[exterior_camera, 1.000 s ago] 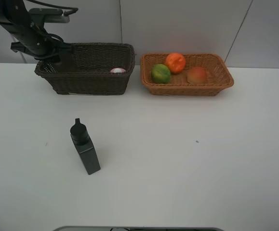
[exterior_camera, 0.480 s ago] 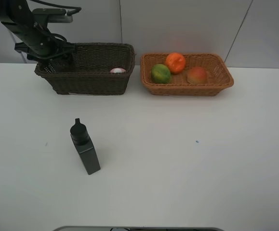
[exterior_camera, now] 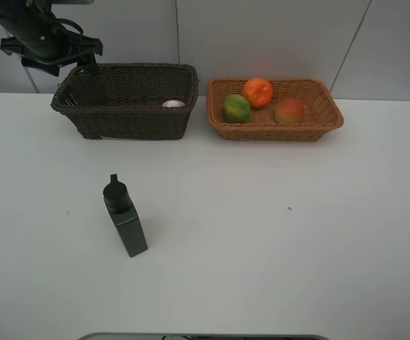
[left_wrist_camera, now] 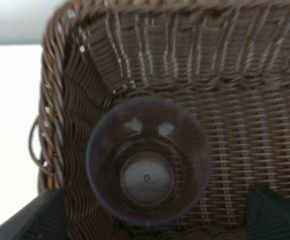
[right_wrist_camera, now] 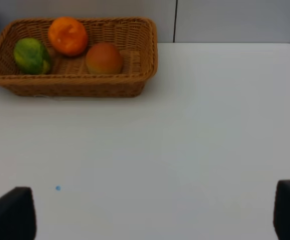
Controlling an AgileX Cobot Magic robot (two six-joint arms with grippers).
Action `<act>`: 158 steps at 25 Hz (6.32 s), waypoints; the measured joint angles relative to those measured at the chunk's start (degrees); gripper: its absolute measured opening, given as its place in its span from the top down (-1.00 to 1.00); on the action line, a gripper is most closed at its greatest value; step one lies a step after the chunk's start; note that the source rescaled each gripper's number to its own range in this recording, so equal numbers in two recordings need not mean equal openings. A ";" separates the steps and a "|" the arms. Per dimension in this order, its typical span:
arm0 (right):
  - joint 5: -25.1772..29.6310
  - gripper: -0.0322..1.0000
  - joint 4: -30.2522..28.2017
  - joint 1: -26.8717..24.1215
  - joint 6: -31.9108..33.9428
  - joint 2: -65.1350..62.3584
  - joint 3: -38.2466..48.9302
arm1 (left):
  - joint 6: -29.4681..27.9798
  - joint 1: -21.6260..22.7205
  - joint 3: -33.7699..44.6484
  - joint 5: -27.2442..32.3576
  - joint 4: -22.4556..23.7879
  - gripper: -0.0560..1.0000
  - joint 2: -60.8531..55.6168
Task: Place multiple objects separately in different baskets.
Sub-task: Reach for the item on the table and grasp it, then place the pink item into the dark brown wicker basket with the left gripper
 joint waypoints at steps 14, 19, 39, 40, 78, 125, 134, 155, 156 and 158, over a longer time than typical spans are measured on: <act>0.00 -1.00 0.00 0.00 -0.05 0.00 0.00 | 5.50 -7.25 16.84 9.13 -6.18 -0.84 -21.92; 0.00 -1.00 0.00 0.00 -0.05 0.00 0.00 | 2.53 -12.83 18.58 13.14 -14.29 -0.84 -26.26; 0.00 -1.00 0.00 0.00 -0.05 0.00 0.00 | -37.40 -31.55 19.79 27.74 -4.01 -0.84 -26.68; 0.00 -1.00 0.00 0.00 -0.05 0.00 0.00 | -38.45 -31.83 20.60 28.05 -3.62 -0.84 -26.68; 0.00 -1.00 0.00 0.00 -0.05 0.00 0.00 | -51.85 -33.08 32.06 9.97 -3.71 -0.84 -11.54; 0.00 -1.00 0.00 0.00 -0.05 0.00 0.00 | -51.74 -32.89 32.04 8.47 -6.96 0.05 -11.58; 0.00 -1.00 0.00 0.00 -0.05 0.00 0.00 | -49.68 -30.99 32.33 6.04 -5.03 0.05 -22.11; 0.00 -1.00 0.00 0.00 -0.05 0.00 0.00 | -28.09 -16.07 8.51 0.44 18.20 0.05 -13.28; 0.00 -1.00 0.00 0.00 -0.05 0.00 0.00 | -27.61 -15.35 7.17 -0.91 18.25 0.05 -11.71; 0.00 -1.00 0.00 0.00 -0.05 0.00 0.00 | -27.03 -14.05 4.89 -2.65 18.40 0.05 -8.70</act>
